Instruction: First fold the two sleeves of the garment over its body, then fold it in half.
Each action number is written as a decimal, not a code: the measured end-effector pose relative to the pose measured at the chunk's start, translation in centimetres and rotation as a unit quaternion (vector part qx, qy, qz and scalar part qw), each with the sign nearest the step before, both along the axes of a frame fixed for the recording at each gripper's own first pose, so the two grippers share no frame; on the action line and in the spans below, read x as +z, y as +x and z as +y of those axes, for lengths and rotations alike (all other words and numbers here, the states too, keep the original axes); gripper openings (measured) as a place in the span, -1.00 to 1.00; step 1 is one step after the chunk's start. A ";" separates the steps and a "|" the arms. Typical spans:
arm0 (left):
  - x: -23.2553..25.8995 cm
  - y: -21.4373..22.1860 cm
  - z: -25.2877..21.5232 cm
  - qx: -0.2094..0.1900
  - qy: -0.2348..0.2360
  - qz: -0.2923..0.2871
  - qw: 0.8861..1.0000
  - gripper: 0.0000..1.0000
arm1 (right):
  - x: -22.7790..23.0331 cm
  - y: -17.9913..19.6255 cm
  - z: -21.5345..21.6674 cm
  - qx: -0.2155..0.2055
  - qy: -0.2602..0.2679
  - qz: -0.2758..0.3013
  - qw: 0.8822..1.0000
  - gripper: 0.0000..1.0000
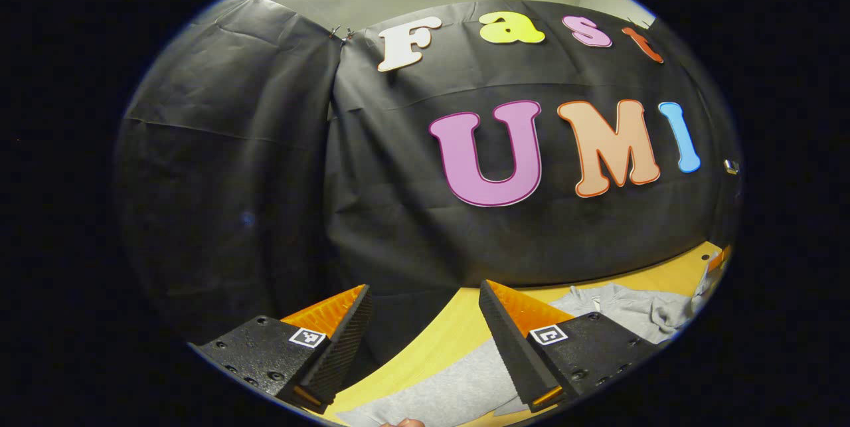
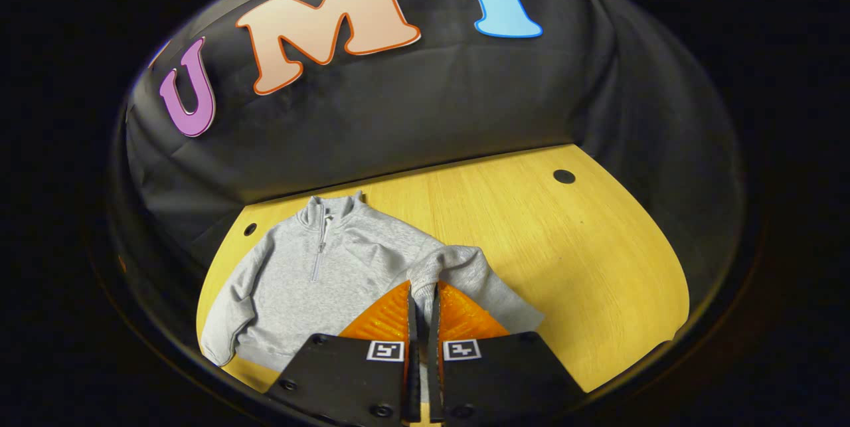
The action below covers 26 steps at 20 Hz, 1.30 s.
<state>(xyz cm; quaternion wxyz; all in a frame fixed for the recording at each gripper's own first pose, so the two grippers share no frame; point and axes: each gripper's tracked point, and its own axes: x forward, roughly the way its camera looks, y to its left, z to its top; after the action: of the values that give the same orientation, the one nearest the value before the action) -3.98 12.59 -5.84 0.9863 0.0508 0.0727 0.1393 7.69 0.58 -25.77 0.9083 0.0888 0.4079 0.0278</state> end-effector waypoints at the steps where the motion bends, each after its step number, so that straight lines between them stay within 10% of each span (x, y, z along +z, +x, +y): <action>1: 0.1 -0.3 0.5 0.007 0.002 0.000 1.000 0.96 | 0.0 0.4 0.9 0.008 0.000 -0.002 1.000 -0.86; 15: -0.5 -5.7 7.7 0.086 0.011 0.017 0.996 0.96 | 1.8 6.5 14.2 0.086 0.024 -0.038 0.995 -0.86; 26: -1.9 -9.6 12.1 0.134 0.010 0.036 0.990 0.91 | -1.7 3.7 28.5 0.216 0.008 -0.010 0.976 -0.86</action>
<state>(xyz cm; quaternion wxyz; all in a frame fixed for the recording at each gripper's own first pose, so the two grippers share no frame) -13.55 24.67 -7.74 0.9550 0.0549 0.1124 0.2690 11.40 29.05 -27.46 0.8842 0.0053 0.4079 0.2276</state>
